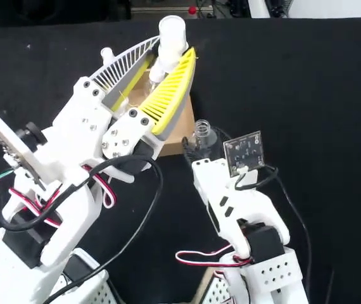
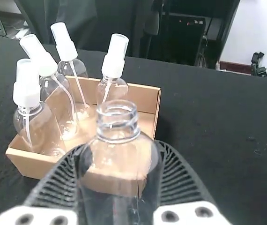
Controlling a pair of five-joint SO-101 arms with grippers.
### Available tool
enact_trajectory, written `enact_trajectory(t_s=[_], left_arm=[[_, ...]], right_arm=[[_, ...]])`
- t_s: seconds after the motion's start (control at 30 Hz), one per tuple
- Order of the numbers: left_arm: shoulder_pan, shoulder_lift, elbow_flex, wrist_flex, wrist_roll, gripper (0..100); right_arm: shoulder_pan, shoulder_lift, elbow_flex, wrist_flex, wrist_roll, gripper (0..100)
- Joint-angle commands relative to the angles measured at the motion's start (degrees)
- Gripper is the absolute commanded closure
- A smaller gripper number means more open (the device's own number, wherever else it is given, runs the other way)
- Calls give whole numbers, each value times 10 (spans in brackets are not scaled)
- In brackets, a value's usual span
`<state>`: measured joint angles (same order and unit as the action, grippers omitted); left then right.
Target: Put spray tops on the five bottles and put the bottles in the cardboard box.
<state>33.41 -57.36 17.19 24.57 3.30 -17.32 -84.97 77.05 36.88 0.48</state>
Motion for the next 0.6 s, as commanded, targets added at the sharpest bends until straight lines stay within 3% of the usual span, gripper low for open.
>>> enact_trajectory(t_s=[0.0,0.3,0.57], left_arm=[[7,-2,-4,0,3,920],[9,-5,3,0,8,924],[92,2,-3,-9,8,924]], right_arm=[[-11,-20,-1,-23,-4,987],[-11,-20,0,-23,-4,987],[-11,-20,0,-23,-4,987]])
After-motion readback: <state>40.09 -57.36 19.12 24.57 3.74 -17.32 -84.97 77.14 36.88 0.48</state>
